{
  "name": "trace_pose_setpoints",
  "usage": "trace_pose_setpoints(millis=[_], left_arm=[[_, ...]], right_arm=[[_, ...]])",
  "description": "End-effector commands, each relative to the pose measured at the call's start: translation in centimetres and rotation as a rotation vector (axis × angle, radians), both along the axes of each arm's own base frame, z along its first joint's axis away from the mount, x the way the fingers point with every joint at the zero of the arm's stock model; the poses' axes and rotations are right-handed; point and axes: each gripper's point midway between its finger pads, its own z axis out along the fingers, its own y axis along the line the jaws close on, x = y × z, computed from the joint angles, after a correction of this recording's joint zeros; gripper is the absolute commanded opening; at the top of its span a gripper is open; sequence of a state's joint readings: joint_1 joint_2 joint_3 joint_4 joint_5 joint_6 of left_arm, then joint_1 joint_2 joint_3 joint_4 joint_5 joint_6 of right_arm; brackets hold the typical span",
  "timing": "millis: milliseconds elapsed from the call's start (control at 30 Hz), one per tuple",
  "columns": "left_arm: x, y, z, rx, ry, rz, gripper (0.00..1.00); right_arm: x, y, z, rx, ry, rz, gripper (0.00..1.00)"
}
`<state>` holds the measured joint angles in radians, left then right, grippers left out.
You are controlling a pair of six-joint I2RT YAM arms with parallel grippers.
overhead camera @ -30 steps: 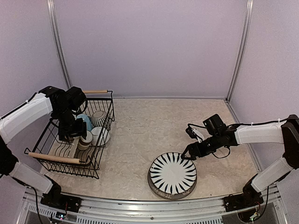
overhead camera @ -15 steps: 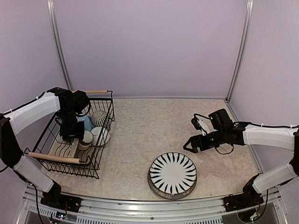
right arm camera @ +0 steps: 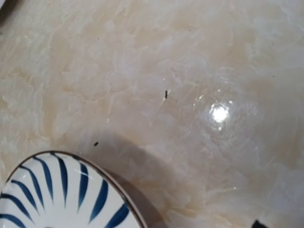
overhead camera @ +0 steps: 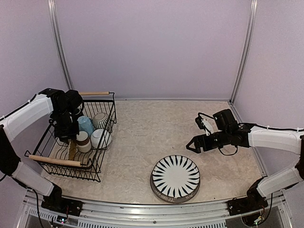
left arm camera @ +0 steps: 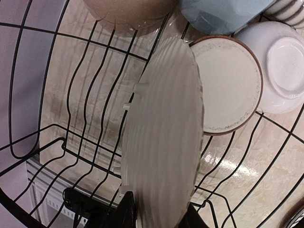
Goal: Unload the mixed dishes from the dish rack
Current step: Grab the plate from the dish rack.
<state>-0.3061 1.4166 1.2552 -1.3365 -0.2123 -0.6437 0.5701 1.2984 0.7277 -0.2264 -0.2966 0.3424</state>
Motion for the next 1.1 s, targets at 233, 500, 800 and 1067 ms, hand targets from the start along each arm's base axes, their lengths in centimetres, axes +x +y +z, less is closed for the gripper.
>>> trace_pose_setpoints(millis=[233, 500, 800, 1067], left_arm=[[-0.3, 2.4, -0.6, 0.051, 0.046, 0.033, 0.14], [0.0, 3.2, 0.5, 0.089, 0.043, 0.031, 0.05], [0.2, 3.8, 2.3, 0.128, 0.047, 0.019, 0.00], [0.1, 4.6, 5.1, 0.173, 0.030, 0.033, 0.00]], right_arm=[[1.1, 0.3, 2.0, 0.036, -0.049, -0.033, 0.88], [1.3, 0.5, 1.9, 0.043, -0.048, -0.029, 0.88], [1.4, 0.7, 1.9, 0.049, -0.055, -0.019, 0.87], [1.5, 0.9, 1.8, 0.051, -0.058, -0.015, 0.87]])
